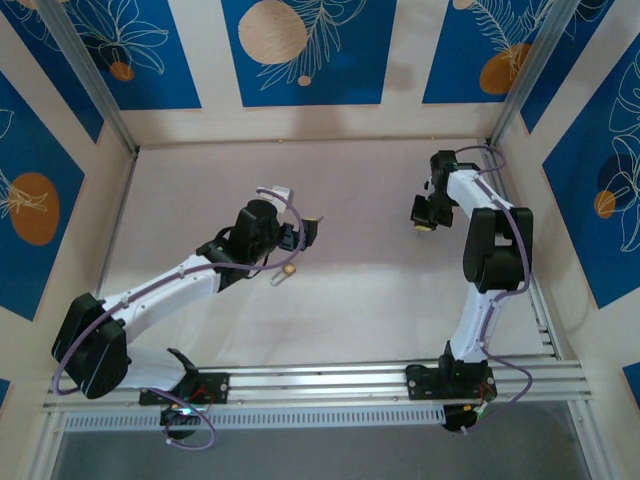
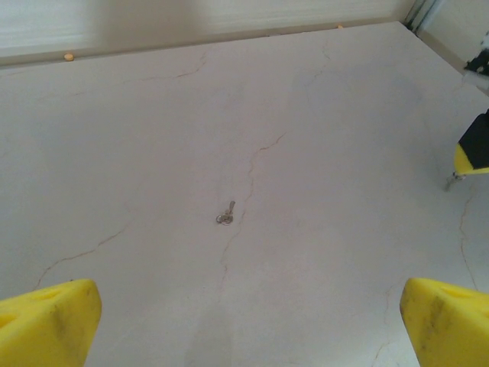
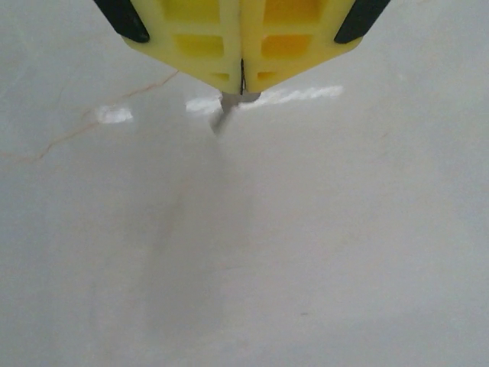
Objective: Unlock with the key
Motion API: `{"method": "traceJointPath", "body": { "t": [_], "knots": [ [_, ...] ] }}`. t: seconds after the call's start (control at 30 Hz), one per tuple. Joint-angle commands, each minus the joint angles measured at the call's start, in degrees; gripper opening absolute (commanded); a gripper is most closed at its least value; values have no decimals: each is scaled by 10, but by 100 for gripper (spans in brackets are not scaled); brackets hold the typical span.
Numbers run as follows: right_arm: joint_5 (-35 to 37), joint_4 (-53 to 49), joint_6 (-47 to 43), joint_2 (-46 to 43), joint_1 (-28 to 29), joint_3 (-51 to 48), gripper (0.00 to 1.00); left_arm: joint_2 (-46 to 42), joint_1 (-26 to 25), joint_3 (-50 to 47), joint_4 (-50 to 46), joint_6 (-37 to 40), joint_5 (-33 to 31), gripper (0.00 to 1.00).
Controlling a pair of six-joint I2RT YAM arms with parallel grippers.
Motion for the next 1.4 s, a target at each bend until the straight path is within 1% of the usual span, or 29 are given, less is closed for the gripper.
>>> {"method": "traceJointPath", "body": {
  "t": [0.0, 0.2, 0.4, 0.57, 0.7, 0.83, 0.9, 0.97, 1.03, 1.2, 1.27, 1.37],
  "knots": [
    [8, -11, 12, -43, 23, -7, 2, 4, 3, 17, 7, 21, 16, 100],
    [6, -24, 20, -85, 60, -4, 2, 0, 3, -14, 68, 51, 48, 100],
    [-2, -47, 32, -125, 108, 23, 2, -11, 3, -53, 166, 76, 41, 100],
    [-8, -59, 44, -157, 162, 38, 2, -9, 1, -116, 294, 86, 66, 99],
    [-10, -71, 49, -179, 205, 46, 2, 13, 0, -171, 400, 128, 121, 98],
    [-26, -77, 65, -204, 245, 48, 2, 49, -8, -216, 525, 226, 214, 98],
    [-28, -79, 72, -214, 259, 52, 2, 66, -8, -220, 549, 248, 244, 98],
    [-44, -77, 80, -225, 267, 56, 2, 84, -8, -213, 556, 262, 263, 96],
    [-63, -72, 88, -234, 274, 58, 2, 102, -8, -207, 571, 265, 279, 91],
    [-104, -60, 101, -243, 287, 58, 2, 145, -8, -197, 641, 238, 266, 84],
    [-117, -50, 109, -243, 297, 54, 2, 155, -10, -184, 641, 243, 283, 79],
    [-128, -34, 120, -238, 312, 51, 2, 164, -10, -171, 638, 236, 293, 76]
  ]
}}
